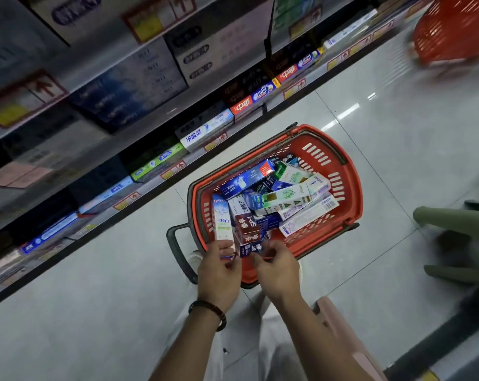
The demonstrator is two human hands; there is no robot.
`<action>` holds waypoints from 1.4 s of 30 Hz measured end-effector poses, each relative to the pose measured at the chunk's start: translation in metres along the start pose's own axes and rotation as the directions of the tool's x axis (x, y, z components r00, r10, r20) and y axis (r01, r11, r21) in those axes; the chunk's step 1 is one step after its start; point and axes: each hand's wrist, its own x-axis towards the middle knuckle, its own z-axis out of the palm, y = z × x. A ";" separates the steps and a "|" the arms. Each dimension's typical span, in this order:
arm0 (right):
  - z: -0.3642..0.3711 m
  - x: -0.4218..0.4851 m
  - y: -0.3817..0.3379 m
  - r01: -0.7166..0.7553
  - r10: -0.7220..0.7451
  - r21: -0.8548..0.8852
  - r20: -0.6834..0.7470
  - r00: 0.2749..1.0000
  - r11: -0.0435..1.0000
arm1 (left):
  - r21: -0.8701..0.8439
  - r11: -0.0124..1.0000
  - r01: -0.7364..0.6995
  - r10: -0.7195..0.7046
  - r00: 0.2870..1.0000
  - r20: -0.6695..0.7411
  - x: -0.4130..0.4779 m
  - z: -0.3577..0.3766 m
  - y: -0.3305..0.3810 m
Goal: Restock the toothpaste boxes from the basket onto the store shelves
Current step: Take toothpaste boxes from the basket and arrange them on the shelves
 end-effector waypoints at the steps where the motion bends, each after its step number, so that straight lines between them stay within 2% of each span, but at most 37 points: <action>1: 0.003 0.005 0.002 -0.005 0.005 0.002 0.005 1.000 1.000 | -0.003 1.000 0.002 -0.002 1.000 0.004 0.003 0.001 -0.006; 8: 0.016 0.044 0.010 -0.021 0.022 0.038 -0.021 1.000 0.999 | 0.001 1.000 -0.025 0.025 1.000 0.010 0.020 0.011 -0.021; 25: 0.069 0.093 0.008 0.077 -0.081 -0.279 -0.003 0.997 0.957 | -0.116 0.993 -0.010 0.001 0.996 -0.084 0.029 0.008 -0.038; 29: 0.076 0.094 0.006 0.063 -0.073 -0.248 -0.030 0.997 0.967 | -0.140 0.990 -0.014 0.003 0.996 -0.084 0.029 0.002 -0.038; 34: 0.072 0.089 0.005 0.051 -0.059 -0.207 -0.036 0.998 0.977 | -0.092 0.996 -0.017 0.007 0.994 -0.112 0.030 -0.007 -0.042; 42: 0.053 0.073 -0.002 0.074 -0.096 -0.225 -0.089 0.991 0.971 | -0.045 0.999 -0.028 0.022 0.991 -0.131 0.027 -0.017 -0.041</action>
